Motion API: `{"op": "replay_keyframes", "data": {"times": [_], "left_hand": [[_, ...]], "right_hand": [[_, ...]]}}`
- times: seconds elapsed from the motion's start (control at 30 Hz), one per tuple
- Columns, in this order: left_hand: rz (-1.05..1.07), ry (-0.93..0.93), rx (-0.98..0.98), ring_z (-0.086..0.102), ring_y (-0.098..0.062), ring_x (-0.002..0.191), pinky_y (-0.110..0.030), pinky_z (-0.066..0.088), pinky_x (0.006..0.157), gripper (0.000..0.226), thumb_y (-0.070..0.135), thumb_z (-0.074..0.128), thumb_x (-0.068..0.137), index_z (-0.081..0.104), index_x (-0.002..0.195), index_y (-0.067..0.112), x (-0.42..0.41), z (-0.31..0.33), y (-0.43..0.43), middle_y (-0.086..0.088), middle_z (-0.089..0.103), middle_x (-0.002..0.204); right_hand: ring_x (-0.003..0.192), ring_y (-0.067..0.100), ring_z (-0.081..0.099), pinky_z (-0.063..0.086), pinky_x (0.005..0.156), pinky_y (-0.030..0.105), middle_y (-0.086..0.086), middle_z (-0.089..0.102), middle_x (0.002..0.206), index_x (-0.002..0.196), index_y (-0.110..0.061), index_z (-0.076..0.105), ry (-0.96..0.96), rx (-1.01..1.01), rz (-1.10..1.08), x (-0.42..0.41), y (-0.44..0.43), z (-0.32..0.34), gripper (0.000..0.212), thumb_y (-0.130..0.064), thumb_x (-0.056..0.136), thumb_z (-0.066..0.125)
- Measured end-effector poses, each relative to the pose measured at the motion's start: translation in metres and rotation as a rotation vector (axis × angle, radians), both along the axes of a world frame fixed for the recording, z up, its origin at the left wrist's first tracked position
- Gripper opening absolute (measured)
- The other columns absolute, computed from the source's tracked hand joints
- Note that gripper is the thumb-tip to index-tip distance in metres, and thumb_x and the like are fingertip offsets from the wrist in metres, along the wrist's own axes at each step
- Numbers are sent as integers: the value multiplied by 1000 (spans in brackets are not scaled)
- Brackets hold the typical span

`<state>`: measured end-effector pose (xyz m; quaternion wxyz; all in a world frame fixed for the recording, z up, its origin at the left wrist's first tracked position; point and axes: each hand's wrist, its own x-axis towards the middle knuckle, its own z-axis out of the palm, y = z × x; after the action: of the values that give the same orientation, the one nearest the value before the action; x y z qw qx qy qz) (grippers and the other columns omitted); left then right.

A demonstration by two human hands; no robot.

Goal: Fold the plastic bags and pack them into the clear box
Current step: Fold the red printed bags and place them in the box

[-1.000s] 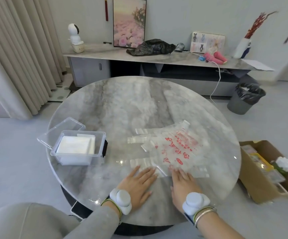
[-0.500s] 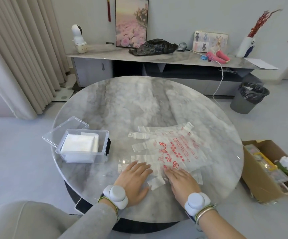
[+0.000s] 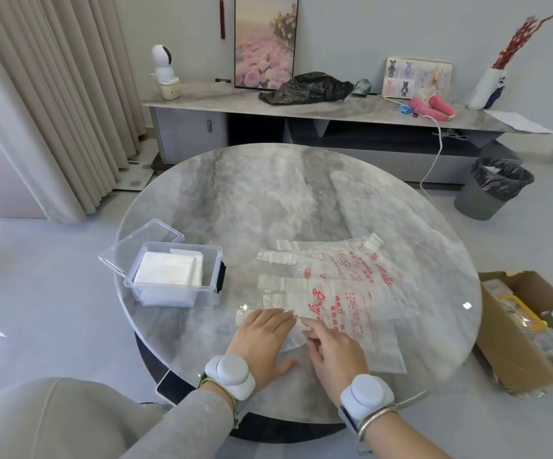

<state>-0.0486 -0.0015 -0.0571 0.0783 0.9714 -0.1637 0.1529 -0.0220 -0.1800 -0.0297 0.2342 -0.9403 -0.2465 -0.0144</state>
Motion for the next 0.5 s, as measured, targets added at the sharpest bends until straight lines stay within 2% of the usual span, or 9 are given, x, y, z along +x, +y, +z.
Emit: {"op": "replay_keyframes", "data": {"times": [0.07, 0.13, 0.2, 0.27, 0.33, 0.4, 0.5], "left_hand": [[45, -65, -46, 66, -10, 101, -25, 52, 86, 40, 58, 67, 69, 76, 96, 30, 1, 1, 5, 17, 72, 101], [57, -67, -74, 67, -8, 93, -23, 47, 83, 28, 53, 58, 75, 77, 79, 33, 1, 6, 11, 21, 72, 82], [21, -48, -61, 67, -8, 89, -24, 50, 79, 19, 47, 62, 73, 77, 73, 35, 1, 7, 14, 22, 70, 76], [6, -23, -52, 67, -8, 90, -25, 54, 76, 10, 43, 73, 68, 76, 74, 35, -4, 9, 16, 21, 70, 77], [29, 25, -95, 66, -10, 92, -28, 55, 75, 13, 42, 68, 71, 75, 78, 35, -8, 8, 21, 20, 70, 80], [56, 53, -131, 66, -10, 92, -27, 54, 73, 24, 44, 52, 77, 74, 79, 34, -16, 10, 29, 20, 70, 81], [95, 51, -154, 65, -10, 92, -26, 52, 72, 31, 44, 43, 76, 73, 79, 33, -27, 14, 41, 20, 68, 80]], "right_hand": [[95, 9, 66, 52, 78, 25, -15, 70, 107, 129, -31, 51, 29, 64, 10, -9, 6, 3, 38, -20, 93, 57], [96, 5, 64, 50, 82, 23, -16, 68, 110, 129, -33, 46, 88, 129, 0, -13, 8, 5, 38, -24, 94, 56], [99, 1, 61, 49, 83, 20, -18, 64, 113, 129, -35, 44, 145, 144, 4, -14, 4, 6, 40, -34, 91, 59], [108, 1, 53, 45, 86, 19, -21, 56, 117, 128, -35, 44, 138, 31, 36, -13, -5, 9, 47, -49, 87, 61], [112, 6, 47, 41, 87, 21, -18, 51, 118, 125, -32, 47, 75, -140, 84, -10, -17, 7, 48, -54, 85, 60], [104, 11, 53, 43, 79, 22, -13, 54, 110, 115, -28, 56, -4, -240, 134, -11, -26, 8, 42, -48, 79, 68], [74, 9, 60, 40, 56, 17, -14, 58, 85, 83, -30, 66, -112, -282, 132, -12, -31, 5, 34, -31, 56, 87]]}}
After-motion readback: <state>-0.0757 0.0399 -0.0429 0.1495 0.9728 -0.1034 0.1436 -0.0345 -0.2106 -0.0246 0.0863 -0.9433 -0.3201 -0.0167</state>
